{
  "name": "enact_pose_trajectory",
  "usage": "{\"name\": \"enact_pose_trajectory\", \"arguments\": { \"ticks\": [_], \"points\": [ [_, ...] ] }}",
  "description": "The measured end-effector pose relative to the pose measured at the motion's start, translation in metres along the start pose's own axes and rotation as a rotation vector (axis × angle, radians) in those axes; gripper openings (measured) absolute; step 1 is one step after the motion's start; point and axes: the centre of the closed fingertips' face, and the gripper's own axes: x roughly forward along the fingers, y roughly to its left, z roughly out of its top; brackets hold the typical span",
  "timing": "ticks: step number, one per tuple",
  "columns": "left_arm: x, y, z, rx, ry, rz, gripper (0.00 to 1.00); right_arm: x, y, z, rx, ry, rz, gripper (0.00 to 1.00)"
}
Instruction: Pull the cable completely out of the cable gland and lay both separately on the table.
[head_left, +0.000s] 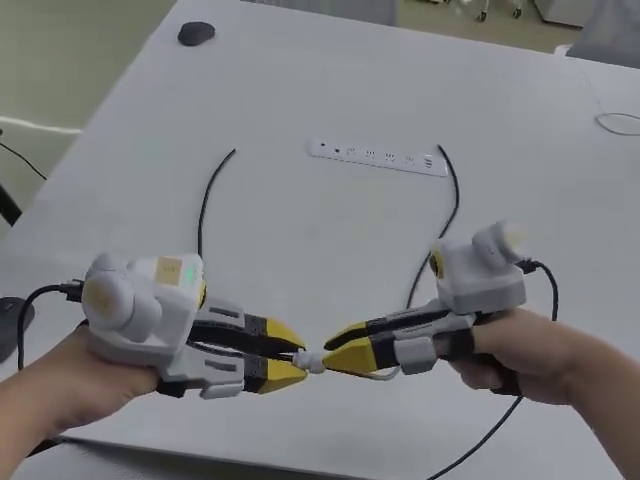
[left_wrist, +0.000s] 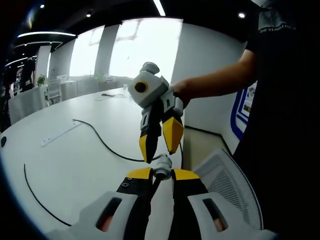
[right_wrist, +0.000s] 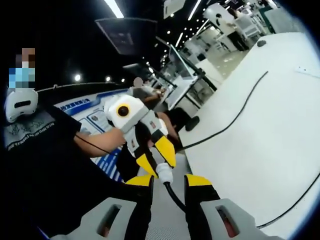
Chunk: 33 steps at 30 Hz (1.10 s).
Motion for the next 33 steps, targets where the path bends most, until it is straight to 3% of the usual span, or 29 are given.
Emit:
{"name": "enact_pose_trajectory", "arguments": {
  "ticks": [2, 5, 12, 21, 28, 33],
  "points": [
    [0.000, 0.000, 0.000, 0.012, 0.004, 0.001, 0.15, 0.001, 0.002, -0.001, 0.028, 0.002, 0.034, 0.21],
    [0.001, -0.001, 0.004, 0.016, 0.004, 0.002, 0.15, 0.002, -0.003, -0.005, 0.027, 0.029, 0.037, 0.20],
    [0.004, -0.003, 0.005, 0.019, 0.012, -0.004, 0.14, 0.001, -0.009, -0.007, 0.050, 0.030, 0.052, 0.16],
    [0.004, -0.002, 0.006, 0.010, 0.017, -0.001, 0.14, 0.005, -0.001, -0.009, 0.065, 0.032, 0.095, 0.09],
    [0.003, 0.002, 0.003, -0.011, 0.018, 0.005, 0.15, 0.006, -0.003, -0.007, -0.036, 0.002, 0.053, 0.08],
    [0.001, 0.004, 0.001, -0.053, 0.002, -0.002, 0.15, 0.007, 0.003, -0.007, -0.258, 0.008, -0.027, 0.08]
  ]
}}
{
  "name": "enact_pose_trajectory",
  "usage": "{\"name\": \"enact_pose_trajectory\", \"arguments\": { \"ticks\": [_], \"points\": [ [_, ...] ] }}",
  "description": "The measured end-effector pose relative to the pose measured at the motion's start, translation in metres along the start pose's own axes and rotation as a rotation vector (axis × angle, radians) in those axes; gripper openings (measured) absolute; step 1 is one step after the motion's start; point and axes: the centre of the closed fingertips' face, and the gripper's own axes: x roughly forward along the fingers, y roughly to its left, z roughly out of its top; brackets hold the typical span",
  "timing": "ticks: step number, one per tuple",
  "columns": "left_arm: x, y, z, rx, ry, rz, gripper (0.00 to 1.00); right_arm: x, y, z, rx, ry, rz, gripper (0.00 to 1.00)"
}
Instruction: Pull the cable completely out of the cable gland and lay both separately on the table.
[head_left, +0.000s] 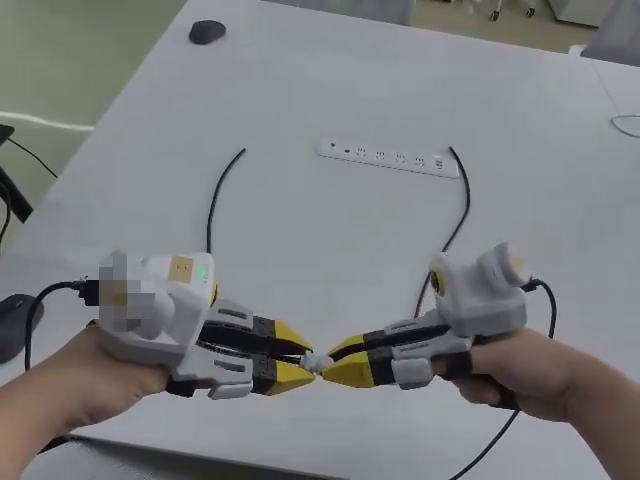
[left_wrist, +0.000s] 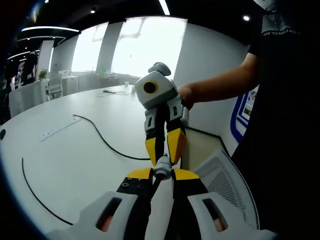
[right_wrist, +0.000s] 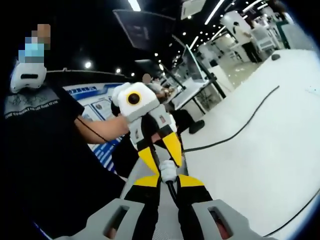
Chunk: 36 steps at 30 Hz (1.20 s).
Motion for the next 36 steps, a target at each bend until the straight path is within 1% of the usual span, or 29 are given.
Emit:
{"name": "enact_pose_trajectory", "arguments": {
  "ticks": [2, 4, 5, 7, 9, 12, 13, 14, 16, 17, 22, 29, 34, 36],
  "points": [
    [0.000, -0.001, 0.000, -0.007, -0.006, -0.001, 0.15, 0.000, 0.002, -0.001, -0.021, 0.013, -0.018, 0.08],
    [0.000, 0.000, -0.001, -0.014, -0.010, 0.001, 0.15, 0.000, 0.001, 0.000, -0.102, 0.026, -0.050, 0.07],
    [0.000, 0.000, -0.001, -0.019, -0.011, 0.001, 0.15, 0.001, 0.001, -0.001, -0.177, 0.043, -0.070, 0.07],
    [0.000, -0.001, -0.002, -0.038, -0.005, -0.005, 0.15, 0.002, 0.004, -0.003, -0.252, 0.074, -0.097, 0.07],
    [-0.001, -0.001, -0.004, -0.037, -0.004, -0.004, 0.15, 0.003, 0.004, -0.003, -0.324, 0.085, -0.123, 0.07],
    [-0.002, 0.000, -0.005, -0.055, -0.004, -0.001, 0.15, 0.005, 0.004, -0.004, -0.397, 0.093, -0.171, 0.07],
    [-0.002, 0.000, -0.006, -0.059, -0.004, -0.002, 0.15, 0.006, 0.004, -0.005, -0.419, 0.100, -0.178, 0.07],
    [-0.001, -0.001, -0.007, -0.071, 0.000, -0.003, 0.15, 0.006, 0.004, -0.006, -0.458, 0.116, -0.194, 0.07],
    [-0.001, -0.002, -0.009, -0.072, 0.006, -0.001, 0.15, 0.008, 0.003, -0.009, -0.508, 0.139, -0.218, 0.07],
    [0.000, -0.002, -0.010, -0.076, 0.011, -0.003, 0.15, 0.008, 0.003, -0.010, -0.522, 0.144, -0.223, 0.07],
    [0.000, -0.004, -0.008, -0.073, 0.008, -0.002, 0.15, 0.006, 0.003, -0.010, -0.514, 0.133, -0.237, 0.08],
    [0.000, -0.005, -0.009, -0.071, 0.011, -0.007, 0.15, 0.007, 0.003, -0.010, -0.491, 0.135, -0.246, 0.08],
    [-0.002, -0.005, -0.009, -0.064, 0.009, -0.009, 0.15, 0.008, 0.001, -0.008, -0.462, 0.124, -0.270, 0.08],
    [-0.004, -0.004, -0.007, -0.057, 0.005, -0.009, 0.15, 0.008, 0.001, -0.004, -0.446, 0.109, -0.284, 0.09]
  ]
}}
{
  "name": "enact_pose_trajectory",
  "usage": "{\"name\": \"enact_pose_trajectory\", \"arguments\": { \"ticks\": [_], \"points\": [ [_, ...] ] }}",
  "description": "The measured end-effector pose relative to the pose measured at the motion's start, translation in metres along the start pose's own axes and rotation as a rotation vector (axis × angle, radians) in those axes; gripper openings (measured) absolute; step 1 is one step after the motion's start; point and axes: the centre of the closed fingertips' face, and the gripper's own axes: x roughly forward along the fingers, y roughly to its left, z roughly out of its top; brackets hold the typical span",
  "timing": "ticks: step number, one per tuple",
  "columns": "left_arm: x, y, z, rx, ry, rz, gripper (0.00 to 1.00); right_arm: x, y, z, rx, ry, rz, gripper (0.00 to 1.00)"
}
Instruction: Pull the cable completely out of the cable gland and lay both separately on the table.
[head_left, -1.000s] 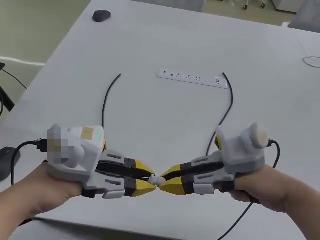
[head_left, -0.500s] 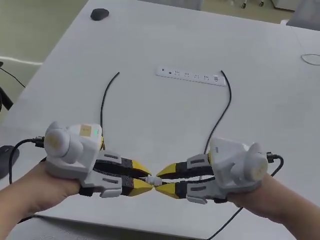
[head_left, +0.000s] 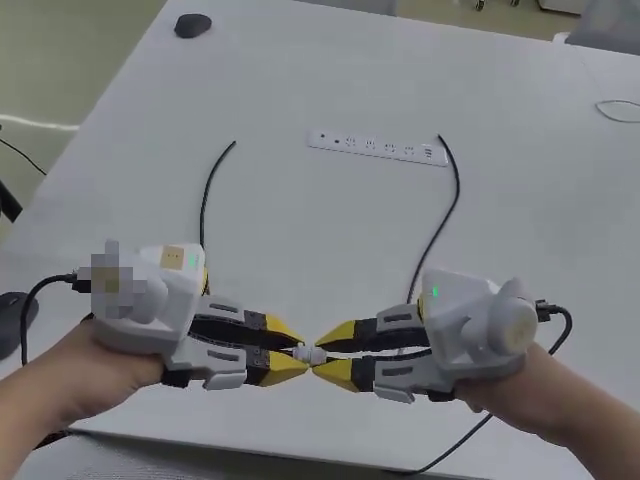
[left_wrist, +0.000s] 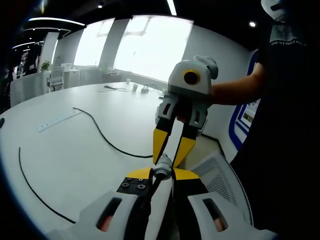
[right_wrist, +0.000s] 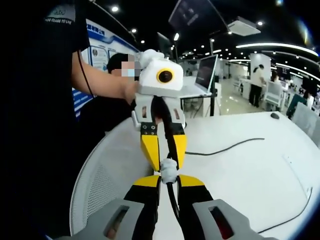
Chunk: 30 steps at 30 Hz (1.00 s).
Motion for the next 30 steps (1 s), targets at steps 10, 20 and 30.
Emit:
{"name": "enact_pose_trajectory", "arguments": {
  "ticks": [10, 20, 30],
  "points": [
    [-0.009, 0.004, 0.002, 0.040, 0.000, -0.021, 0.15, -0.020, -0.014, 0.004, 0.045, 0.064, -0.238, 0.17],
    [-0.018, 0.003, 0.012, 0.037, -0.019, -0.047, 0.15, -0.023, -0.015, 0.008, -0.021, 0.123, -0.474, 0.19],
    [-0.023, 0.004, 0.007, 0.038, -0.006, -0.045, 0.15, -0.013, -0.014, 0.003, -0.007, 0.147, -0.637, 0.16]
  ]
}}
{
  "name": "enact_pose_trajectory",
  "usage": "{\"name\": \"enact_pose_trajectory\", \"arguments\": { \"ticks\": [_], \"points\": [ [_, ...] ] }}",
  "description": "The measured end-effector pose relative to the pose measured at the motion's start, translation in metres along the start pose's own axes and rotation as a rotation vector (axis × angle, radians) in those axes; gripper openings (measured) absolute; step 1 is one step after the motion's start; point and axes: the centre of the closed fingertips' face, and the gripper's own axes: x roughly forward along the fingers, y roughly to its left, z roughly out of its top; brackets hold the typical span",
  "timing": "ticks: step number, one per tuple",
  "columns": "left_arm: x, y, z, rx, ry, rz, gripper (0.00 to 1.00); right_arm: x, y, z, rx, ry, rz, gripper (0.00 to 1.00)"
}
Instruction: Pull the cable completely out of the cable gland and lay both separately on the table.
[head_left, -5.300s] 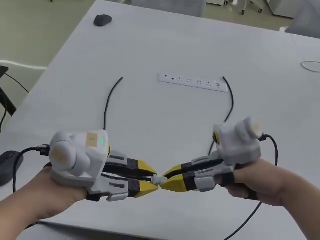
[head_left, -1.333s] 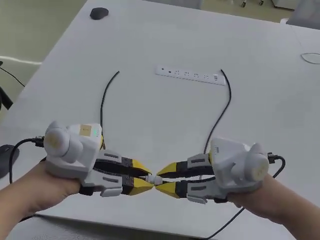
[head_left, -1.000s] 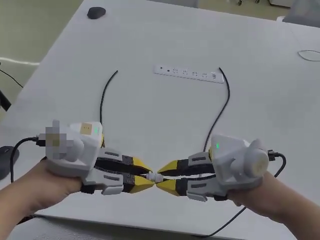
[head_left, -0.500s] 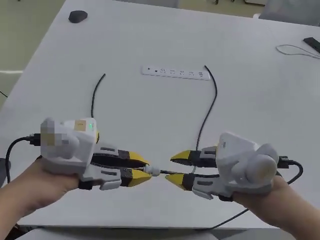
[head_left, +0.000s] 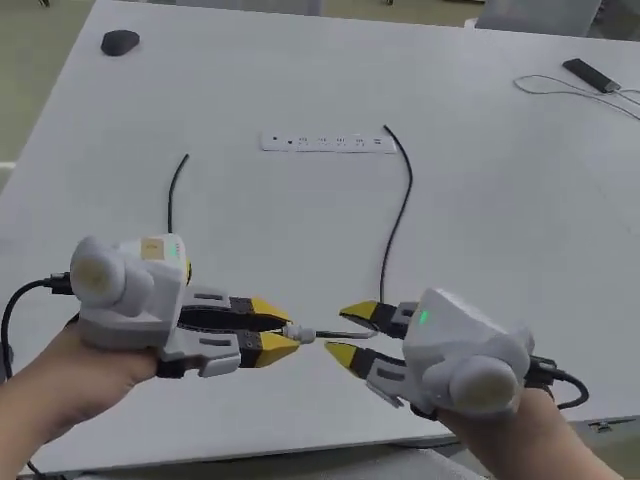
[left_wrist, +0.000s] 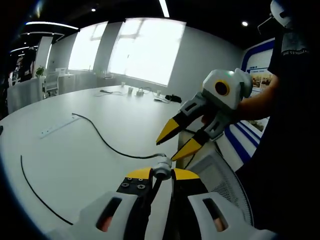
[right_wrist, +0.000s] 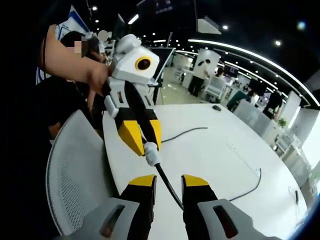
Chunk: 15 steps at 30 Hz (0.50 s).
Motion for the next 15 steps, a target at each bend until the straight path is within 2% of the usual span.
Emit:
{"name": "enact_pose_trajectory", "arguments": {
  "ticks": [9, 15],
  "points": [
    [-0.001, 0.004, 0.000, 0.006, 0.000, -0.003, 0.15, 0.011, 0.006, 0.003, -0.044, 0.024, -0.033, 0.11],
    [0.000, 0.005, -0.004, -0.009, 0.003, -0.008, 0.15, 0.017, 0.011, 0.009, -0.091, 0.030, -0.025, 0.09]
  ]
}}
